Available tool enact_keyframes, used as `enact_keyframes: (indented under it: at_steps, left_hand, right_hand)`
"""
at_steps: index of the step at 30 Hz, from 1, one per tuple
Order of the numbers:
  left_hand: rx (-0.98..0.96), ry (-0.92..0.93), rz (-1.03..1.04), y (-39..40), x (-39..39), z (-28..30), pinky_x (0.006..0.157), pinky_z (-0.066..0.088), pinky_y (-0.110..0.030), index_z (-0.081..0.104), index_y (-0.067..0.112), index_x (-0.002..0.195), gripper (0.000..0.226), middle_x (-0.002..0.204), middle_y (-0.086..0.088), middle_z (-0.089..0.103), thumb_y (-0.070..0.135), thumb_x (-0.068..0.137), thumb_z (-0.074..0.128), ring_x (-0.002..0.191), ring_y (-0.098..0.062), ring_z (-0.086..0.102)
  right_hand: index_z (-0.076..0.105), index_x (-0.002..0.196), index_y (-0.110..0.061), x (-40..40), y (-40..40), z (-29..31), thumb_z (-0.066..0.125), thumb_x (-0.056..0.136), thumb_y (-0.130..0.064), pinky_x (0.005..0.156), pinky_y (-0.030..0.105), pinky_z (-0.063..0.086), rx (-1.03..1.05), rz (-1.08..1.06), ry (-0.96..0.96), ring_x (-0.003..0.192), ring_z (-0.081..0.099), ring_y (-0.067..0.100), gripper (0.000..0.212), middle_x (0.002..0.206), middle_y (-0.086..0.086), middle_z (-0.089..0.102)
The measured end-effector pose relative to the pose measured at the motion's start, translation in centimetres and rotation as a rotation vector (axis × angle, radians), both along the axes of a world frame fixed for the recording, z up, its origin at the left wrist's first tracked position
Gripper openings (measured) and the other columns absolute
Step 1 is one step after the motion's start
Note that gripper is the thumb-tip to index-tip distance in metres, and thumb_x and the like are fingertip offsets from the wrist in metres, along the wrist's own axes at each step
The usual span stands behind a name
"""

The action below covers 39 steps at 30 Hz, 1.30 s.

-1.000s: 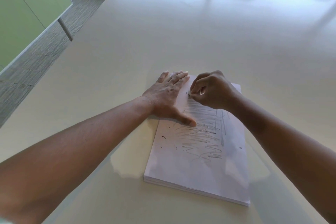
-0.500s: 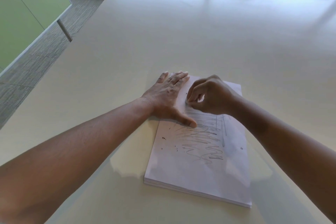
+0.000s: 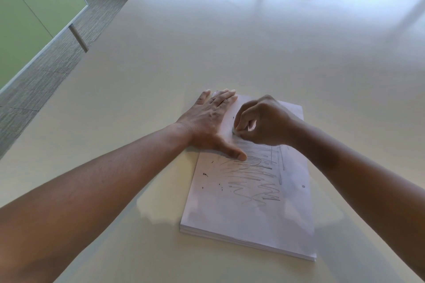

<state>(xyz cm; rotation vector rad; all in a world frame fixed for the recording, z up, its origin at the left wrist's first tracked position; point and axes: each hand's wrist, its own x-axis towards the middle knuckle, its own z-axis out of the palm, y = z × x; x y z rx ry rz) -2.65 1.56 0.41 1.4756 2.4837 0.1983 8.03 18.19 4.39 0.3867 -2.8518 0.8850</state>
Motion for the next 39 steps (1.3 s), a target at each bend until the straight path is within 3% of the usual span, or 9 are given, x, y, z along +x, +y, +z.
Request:
enact_keyframes:
  at_steps: [3, 11, 17, 22, 25, 27, 29, 32, 39]
  left_hand:
    - [0.010, -0.007, 0.009, 0.0, 0.0, -0.1, 0.127, -0.010, -0.045, -0.003, 0.015, 0.165, 0.164, 0.173, 0.004, -0.006, 0.111, 0.039, 0.041, 0.157, -0.010, -0.014]
    - [0.007, 0.015, -0.013, 0.0, -0.1, -0.1, 0.127, -0.009, -0.046, -0.007, 0.016, 0.164, 0.163, 0.173, 0.002, -0.007, 0.114, 0.040, 0.033, 0.157, -0.011, -0.015]
    - [0.014, 0.001, -0.005, 0.0, -0.1, -0.1, 0.127, -0.008, -0.046, -0.003, 0.016, 0.164, 0.164, 0.173, 0.002, -0.004, 0.114, 0.038, 0.035, 0.158, -0.012, -0.013]
    - [0.018, 0.012, -0.007, 0.0, -0.1, -0.2, 0.127, -0.008, -0.046, -0.007, 0.019, 0.164, 0.163, 0.173, 0.004, -0.005, 0.114, 0.038, 0.033, 0.158, -0.012, -0.014]
    - [0.021, 0.015, -0.010, 0.1, -0.2, -0.3, 0.127, -0.008, -0.046, -0.003, 0.018, 0.165, 0.164, 0.173, 0.003, -0.004, 0.113, 0.038, 0.036, 0.158, -0.012, -0.013]
    - [0.026, -0.001, -0.004, 0.0, -0.1, -0.3, 0.127, -0.009, -0.045, 0.000, 0.016, 0.165, 0.164, 0.173, 0.003, -0.003, 0.113, 0.037, 0.037, 0.158, -0.010, -0.013]
    - [0.028, -0.008, 0.006, -0.1, -0.1, -0.2, 0.127, -0.009, -0.045, 0.000, 0.016, 0.165, 0.165, 0.173, 0.005, -0.004, 0.113, 0.036, 0.036, 0.157, -0.008, -0.014]
    - [0.024, -0.016, 0.008, -0.1, -0.1, -0.3, 0.127, -0.009, -0.045, -0.002, 0.016, 0.165, 0.165, 0.173, 0.005, -0.006, 0.113, 0.037, 0.036, 0.157, -0.008, -0.014]
    - [0.017, -0.009, -0.001, -0.1, 0.0, 0.1, 0.127, -0.009, -0.046, -0.002, 0.013, 0.165, 0.164, 0.173, 0.003, -0.004, 0.112, 0.039, 0.037, 0.157, -0.008, -0.014]
  right_hand:
    - [0.078, 0.067, -0.014, 0.9, -0.4, 0.3, 0.081, 0.069, -0.010, 0.060, 0.020, 0.054, 0.003, 0.073, -0.075, 0.061, 0.066, 0.006, 0.005, 0.074, -0.004, 0.074]
    - [0.076, 0.063, -0.012, -2.3, 0.3, -0.8, 0.077, 0.072, -0.010, 0.062, 0.032, 0.055, -0.002, -0.211, 0.104, 0.058, 0.065, 0.011, 0.009, 0.071, -0.002, 0.072]
    - [0.079, 0.068, -0.010, -0.7, -0.5, -0.4, 0.081, 0.070, -0.005, 0.063, 0.012, 0.051, -0.027, -0.044, -0.022, 0.058, 0.064, 0.006, 0.006, 0.072, -0.001, 0.074]
    - [0.077, 0.063, -0.014, -2.3, -0.3, -0.8, 0.078, 0.070, -0.007, 0.064, 0.026, 0.055, -0.037, -0.186, 0.085, 0.061, 0.066, 0.003, 0.010, 0.071, -0.005, 0.073]
    - [0.078, 0.067, -0.011, -1.4, -1.4, -0.5, 0.081, 0.070, -0.005, 0.064, 0.009, 0.048, -0.072, -0.082, 0.021, 0.063, 0.063, -0.006, 0.007, 0.074, -0.003, 0.074]
    - [0.079, 0.071, -0.013, -0.6, -1.4, 0.5, 0.083, 0.072, -0.010, 0.065, 0.004, 0.044, -0.036, -0.027, -0.121, 0.068, 0.066, -0.001, 0.005, 0.076, -0.004, 0.075]
    - [0.080, 0.071, -0.019, -0.6, -0.7, 1.2, 0.083, 0.073, -0.016, 0.066, 0.009, 0.048, 0.036, -0.023, -0.250, 0.069, 0.067, 0.003, 0.005, 0.077, -0.009, 0.075]
    - [0.079, 0.071, -0.021, -0.7, -0.1, 1.3, 0.082, 0.072, -0.017, 0.069, 0.026, 0.057, 0.029, -0.079, -0.246, 0.067, 0.068, 0.003, 0.005, 0.076, -0.010, 0.074]
    - [0.077, 0.068, -0.024, -0.2, -1.0, 0.9, 0.077, 0.074, -0.016, 0.070, 0.030, 0.056, 0.090, -0.150, -0.213, 0.071, 0.065, 0.008, 0.010, 0.076, -0.010, 0.071]
